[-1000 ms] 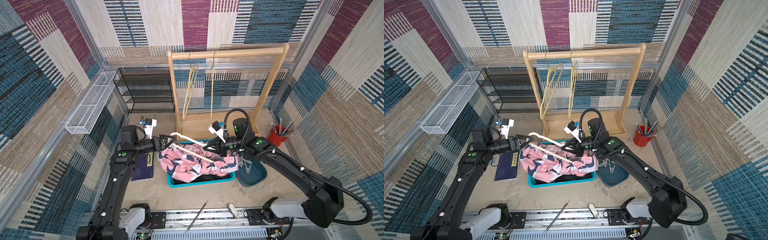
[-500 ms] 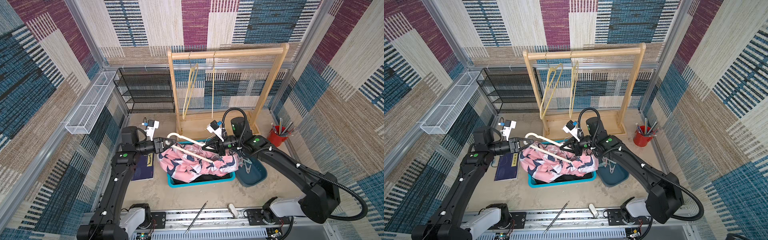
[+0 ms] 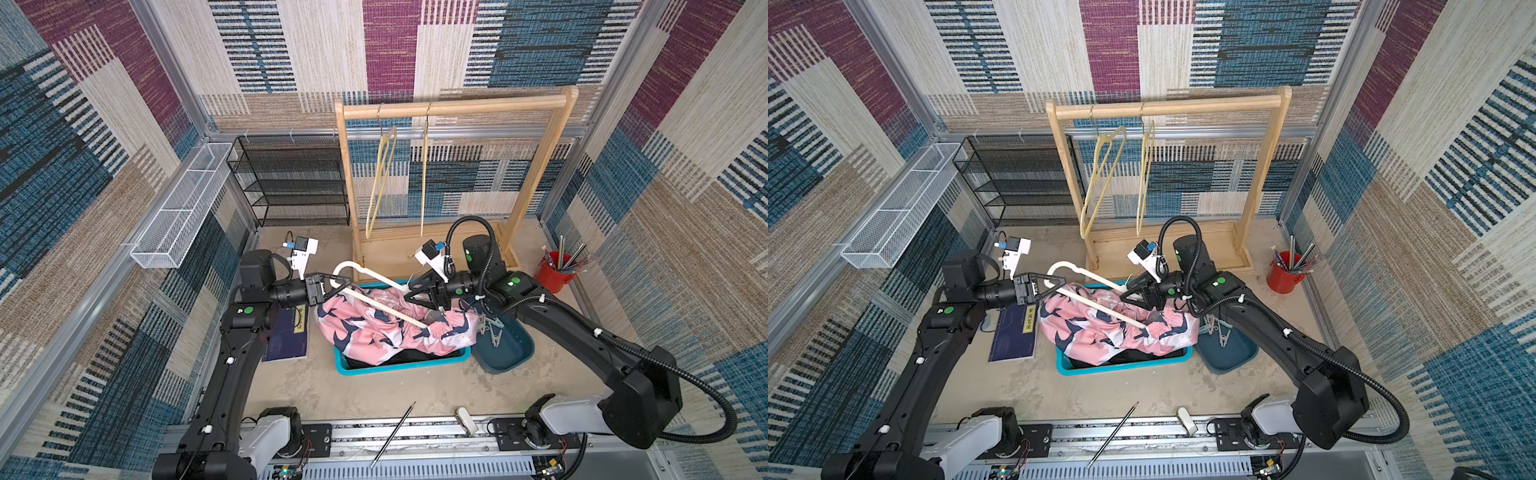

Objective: Remove the clothespins securing shorts to the hanger
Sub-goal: Remove the shorts from the hanger.

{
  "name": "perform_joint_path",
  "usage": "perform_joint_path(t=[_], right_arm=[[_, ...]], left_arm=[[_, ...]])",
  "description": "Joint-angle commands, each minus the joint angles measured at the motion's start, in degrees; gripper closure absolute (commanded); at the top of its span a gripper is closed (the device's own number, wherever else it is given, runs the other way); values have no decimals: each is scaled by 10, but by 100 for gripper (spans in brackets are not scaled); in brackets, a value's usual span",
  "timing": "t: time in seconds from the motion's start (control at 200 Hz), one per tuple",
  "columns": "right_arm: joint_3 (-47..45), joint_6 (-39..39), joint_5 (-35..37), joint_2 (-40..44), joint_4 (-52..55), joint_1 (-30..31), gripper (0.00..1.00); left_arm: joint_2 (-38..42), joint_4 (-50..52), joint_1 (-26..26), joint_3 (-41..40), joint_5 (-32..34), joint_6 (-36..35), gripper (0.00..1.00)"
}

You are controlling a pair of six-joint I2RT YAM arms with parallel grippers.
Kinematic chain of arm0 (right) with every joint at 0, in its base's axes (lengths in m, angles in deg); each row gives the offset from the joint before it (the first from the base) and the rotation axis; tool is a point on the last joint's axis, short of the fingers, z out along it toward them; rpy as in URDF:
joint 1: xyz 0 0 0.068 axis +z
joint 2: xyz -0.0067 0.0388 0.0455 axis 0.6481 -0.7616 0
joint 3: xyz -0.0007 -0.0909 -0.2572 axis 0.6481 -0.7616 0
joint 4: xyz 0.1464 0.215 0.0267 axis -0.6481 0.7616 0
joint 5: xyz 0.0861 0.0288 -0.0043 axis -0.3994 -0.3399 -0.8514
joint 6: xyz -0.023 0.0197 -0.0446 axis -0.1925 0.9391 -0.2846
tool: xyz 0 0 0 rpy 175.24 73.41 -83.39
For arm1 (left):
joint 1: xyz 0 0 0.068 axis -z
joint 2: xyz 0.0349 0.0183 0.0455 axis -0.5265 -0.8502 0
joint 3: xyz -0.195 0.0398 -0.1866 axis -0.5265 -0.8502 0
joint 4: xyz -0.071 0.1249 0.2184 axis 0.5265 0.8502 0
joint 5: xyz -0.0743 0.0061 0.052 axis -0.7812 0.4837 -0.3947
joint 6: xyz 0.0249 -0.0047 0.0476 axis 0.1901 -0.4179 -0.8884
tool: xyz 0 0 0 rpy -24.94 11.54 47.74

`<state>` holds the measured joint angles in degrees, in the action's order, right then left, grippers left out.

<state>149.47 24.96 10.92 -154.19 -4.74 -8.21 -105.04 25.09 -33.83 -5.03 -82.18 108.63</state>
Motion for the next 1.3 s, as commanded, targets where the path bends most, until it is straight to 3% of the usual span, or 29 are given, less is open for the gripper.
perform_joint_path(t=[0.0, 0.295, 0.561, 0.696, 0.846, 1.022, 1.297], right_arm=[[-2, 12, 72, 13, 37, 1, 49], [15, 71, 284, 47, 182, 11, 40], [-29, 94, 357, 58, 204, 18, 38], [-80, 97, 328, 59, 144, 18, 38], [-130, 107, 248, 82, 49, 17, 39], [-139, 110, 210, 129, 20, 12, 37], [-199, 157, 82, 227, -45, -93, 32]], left_arm=[[6, 7, -13, 17, 20, -11, 100], [23, 5, -50, 49, 4, 25, 100], [27, 52, -63, 97, 0, 10, 100], [38, 59, -63, 116, -5, 20, 100], [50, 79, -63, 131, -5, 12, 100], [55, 75, -63, 124, -3, 16, 100], [53, 12, -63, 104, -19, 64, 100]])
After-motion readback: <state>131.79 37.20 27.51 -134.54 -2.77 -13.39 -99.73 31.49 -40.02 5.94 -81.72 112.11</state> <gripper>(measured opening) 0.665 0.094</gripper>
